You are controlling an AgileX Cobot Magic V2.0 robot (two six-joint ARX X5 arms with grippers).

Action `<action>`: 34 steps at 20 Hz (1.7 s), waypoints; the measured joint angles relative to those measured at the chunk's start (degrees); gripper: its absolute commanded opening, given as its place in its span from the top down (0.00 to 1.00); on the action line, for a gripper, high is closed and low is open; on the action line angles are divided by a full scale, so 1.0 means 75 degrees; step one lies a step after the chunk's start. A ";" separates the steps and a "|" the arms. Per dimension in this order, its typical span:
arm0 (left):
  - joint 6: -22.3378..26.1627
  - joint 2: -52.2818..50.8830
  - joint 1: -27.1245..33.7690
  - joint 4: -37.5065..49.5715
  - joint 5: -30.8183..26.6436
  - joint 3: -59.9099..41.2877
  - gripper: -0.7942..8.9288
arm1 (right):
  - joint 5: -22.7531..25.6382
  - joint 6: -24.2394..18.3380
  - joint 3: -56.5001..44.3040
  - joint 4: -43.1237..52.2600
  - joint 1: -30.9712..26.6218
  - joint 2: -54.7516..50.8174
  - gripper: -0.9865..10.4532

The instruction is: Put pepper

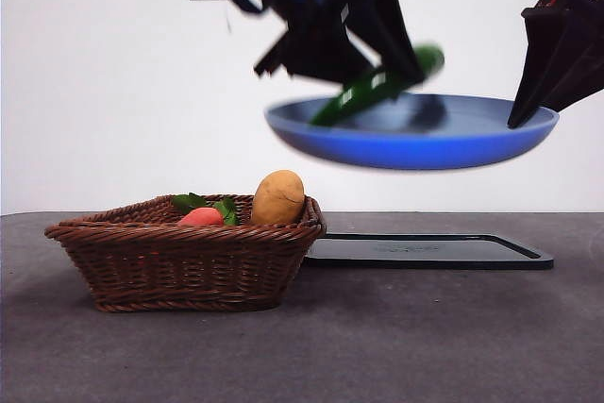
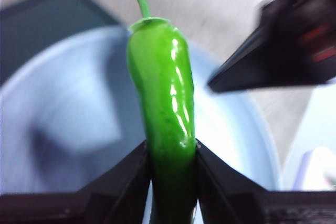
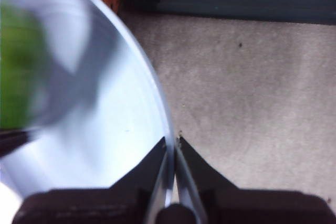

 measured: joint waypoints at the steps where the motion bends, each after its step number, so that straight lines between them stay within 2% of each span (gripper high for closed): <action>1: 0.0000 0.0131 0.0000 0.0000 0.0000 0.0000 0.73 | 0.0015 0.0000 0.0000 -0.0003 0.0000 0.0006 0.91; 3: 0.0000 0.0224 -0.0003 0.0000 -0.0017 0.0000 0.67 | -0.0041 0.0020 0.0000 0.0015 -0.0003 0.0006 0.91; 9: -0.0003 0.0233 -0.0052 0.0198 -0.0052 0.0000 0.67 | -0.0029 0.0026 0.0000 -0.0006 -0.0003 0.0117 0.91; 11: -0.0003 0.0143 -0.0055 0.0178 0.0157 0.0000 0.67 | -0.0003 0.0029 0.0000 -0.0017 -0.0006 0.0297 0.91; 17: -0.0003 -0.1113 -0.0050 -0.0239 0.0262 0.0058 0.67 | 0.0020 0.0227 0.0044 0.0117 -0.0303 0.0493 0.91; 21: 0.0085 -0.2069 -0.0047 -0.0868 0.0265 0.0058 0.68 | 0.0067 0.0417 0.0813 0.0009 -0.0825 0.0941 0.91; 30: 0.0198 -0.3742 -0.0047 -0.1673 0.0262 0.0058 0.68 | 0.0227 0.0801 0.3515 0.0076 -0.1402 0.3867 0.91; 34: 0.0198 -0.4030 -0.0047 -0.1786 0.0265 0.0058 0.68 | 0.0224 0.0828 0.4001 0.0458 -0.1521 0.4928 0.91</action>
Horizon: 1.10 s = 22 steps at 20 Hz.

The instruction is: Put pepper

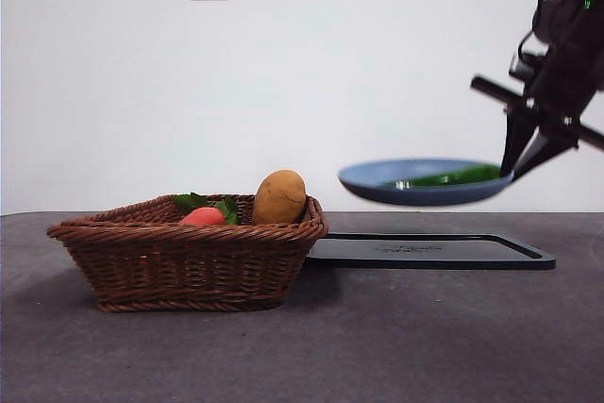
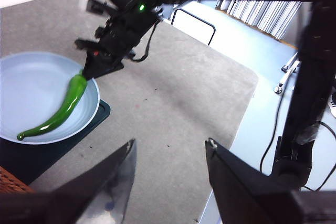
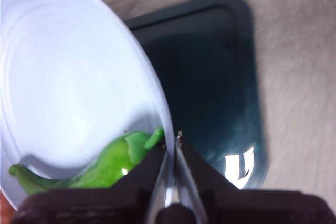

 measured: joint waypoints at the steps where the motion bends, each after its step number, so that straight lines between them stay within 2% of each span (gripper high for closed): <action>1: 0.0000 -0.0023 0.0000 0.0000 -0.0003 0.0000 0.68 | -0.0009 0.0000 0.0000 0.0114 -0.0032 0.0227 0.91; 5: -0.0003 -0.0029 0.0000 -0.0009 -0.0003 0.0000 0.68 | -0.0026 0.0000 0.0000 0.0498 -0.0041 0.0851 0.91; 12: -0.0119 -0.0029 0.0000 -0.0015 0.0000 0.0000 0.68 | -0.0058 0.0003 0.0000 0.0627 -0.0038 0.1052 0.91; 16: -0.0149 -0.0029 0.0000 -0.0038 -0.0003 0.0000 0.68 | -0.0058 0.0000 0.0000 0.0554 -0.0038 0.1052 0.80; 22: -0.0149 -0.0032 0.0000 -0.0157 0.0000 0.0000 0.68 | -0.0029 0.0000 0.0000 0.0224 -0.0117 0.0997 0.79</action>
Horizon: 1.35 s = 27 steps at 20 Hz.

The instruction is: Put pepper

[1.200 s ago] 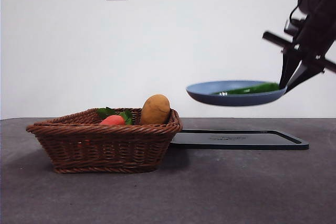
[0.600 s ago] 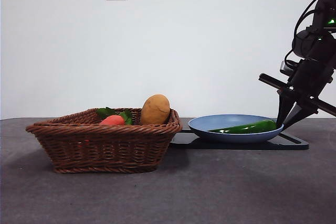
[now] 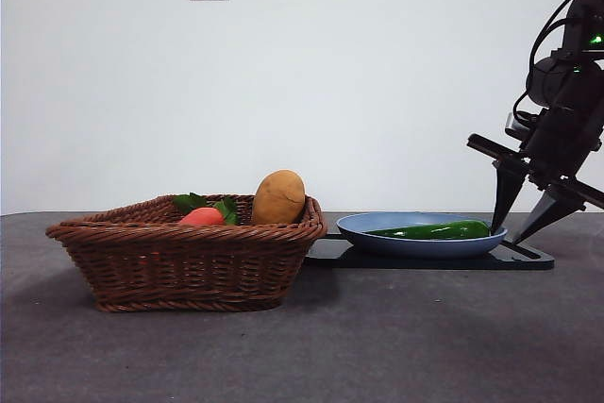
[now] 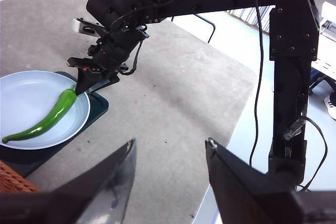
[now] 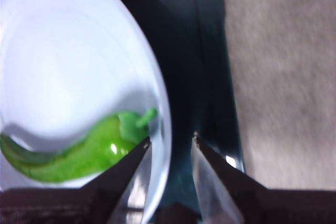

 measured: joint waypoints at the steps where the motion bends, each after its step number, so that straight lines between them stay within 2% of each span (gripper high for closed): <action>1: 0.0000 0.0000 0.0000 -0.0035 -0.0003 0.0000 0.68 | 0.0038 -0.0003 0.0000 -0.0111 -0.0032 -0.0125 0.79; 5: 0.0006 0.0003 0.0000 -0.0239 -0.0009 0.0000 0.68 | 0.0265 -0.0224 0.0003 -0.0592 -0.0216 -0.1778 0.79; 8: 0.0096 0.0003 0.0000 -0.0251 -0.0009 0.0000 0.68 | 0.0163 -0.0729 0.0061 -0.1682 -0.0207 -0.3407 0.79; 15: 0.0152 0.0003 0.0000 -0.0251 -0.0012 0.0000 0.68 | 0.0143 -0.2043 0.0061 -0.4622 0.0761 -0.6548 0.79; 17: 0.0154 0.0003 0.0000 -0.0248 -0.0012 0.0000 0.76 | 0.0143 -0.2247 0.0061 -0.4878 0.0953 -0.7018 0.81; 19: 0.0154 0.0003 0.0000 -0.0251 -0.0012 0.0000 0.88 | 0.0149 -0.2334 0.0058 -0.4881 0.1070 -0.7315 0.92; 20: 0.0160 0.0003 0.0000 -0.0251 -0.0015 0.0000 0.92 | 0.0146 -0.2460 0.0058 -0.4878 0.1107 -0.7452 0.91; 23: 0.0207 0.0003 0.0000 -0.0248 -0.0050 0.0000 0.91 | -0.0076 -0.2734 0.0058 -0.4881 0.1189 -0.7673 0.91; 27: 0.0213 0.0003 0.0000 -0.0248 -0.0213 0.0000 0.91 | -0.0233 -0.2637 0.0058 -0.4881 0.1189 -0.7621 0.90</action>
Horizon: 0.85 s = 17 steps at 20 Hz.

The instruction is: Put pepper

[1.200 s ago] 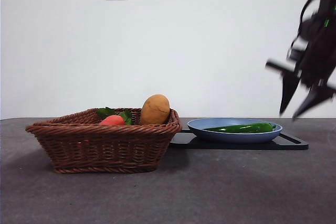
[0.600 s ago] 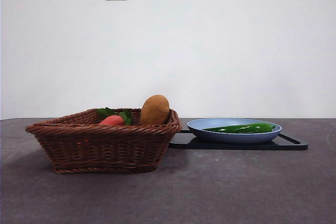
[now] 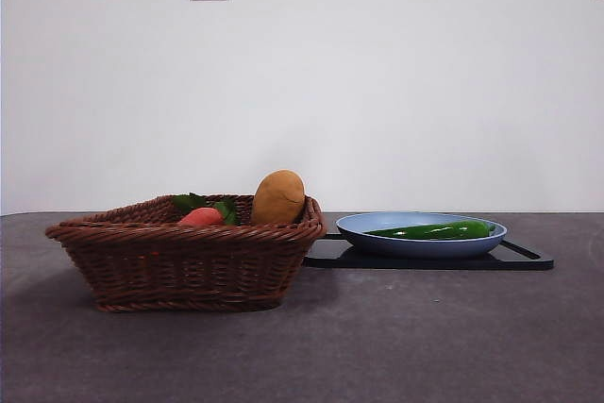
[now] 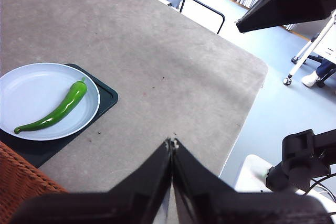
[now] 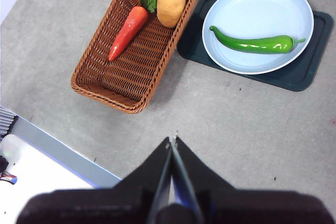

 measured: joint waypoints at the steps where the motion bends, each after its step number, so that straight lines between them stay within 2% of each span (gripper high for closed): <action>1: 0.0000 0.0000 0.0000 0.0000 0.0003 0.0000 0.91 | 0.0000 0.0006 0.0000 0.0000 0.0000 0.0000 0.90; 10: 0.0073 0.0000 0.0006 0.0032 -0.0114 0.0000 0.91 | 0.0003 0.0032 0.0000 0.0003 -0.0003 0.0000 0.90; 12: 0.0303 -0.0020 0.0230 0.0163 -0.0833 0.0000 0.91 | 0.0000 0.0032 0.0000 0.0000 -0.0003 0.0000 0.90; 15: 0.0968 -0.0172 0.1212 0.0901 -0.2664 0.0000 0.91 | 0.0003 0.0032 0.0000 0.0000 -0.0009 0.0000 0.90; 17: 0.1349 -0.0504 0.1853 0.1288 -0.3144 0.0000 0.91 | 0.0000 0.0032 0.0000 0.0000 -0.0009 0.0000 0.90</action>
